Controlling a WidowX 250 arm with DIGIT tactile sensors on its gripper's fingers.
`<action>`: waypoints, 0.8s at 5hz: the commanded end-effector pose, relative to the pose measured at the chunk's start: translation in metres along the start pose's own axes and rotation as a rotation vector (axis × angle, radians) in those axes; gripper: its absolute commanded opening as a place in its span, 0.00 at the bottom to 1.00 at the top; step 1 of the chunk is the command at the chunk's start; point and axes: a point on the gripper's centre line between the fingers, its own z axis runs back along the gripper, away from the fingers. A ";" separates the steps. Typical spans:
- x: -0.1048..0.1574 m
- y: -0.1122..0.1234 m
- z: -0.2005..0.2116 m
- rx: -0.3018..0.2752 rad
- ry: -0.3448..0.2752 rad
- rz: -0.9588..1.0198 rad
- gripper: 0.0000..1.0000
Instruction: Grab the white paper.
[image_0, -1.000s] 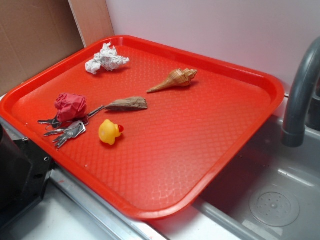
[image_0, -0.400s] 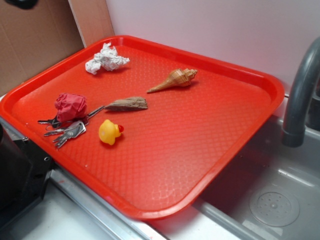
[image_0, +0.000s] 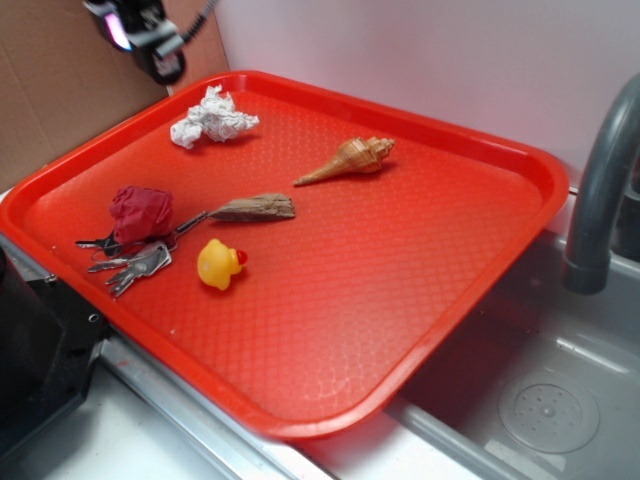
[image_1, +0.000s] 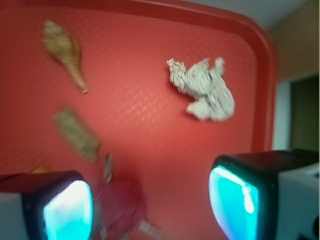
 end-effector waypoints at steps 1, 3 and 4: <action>0.026 0.027 -0.001 0.107 -0.044 0.006 1.00; 0.026 0.027 -0.001 0.107 -0.044 0.006 1.00; 0.035 0.041 -0.020 0.145 -0.095 -0.038 1.00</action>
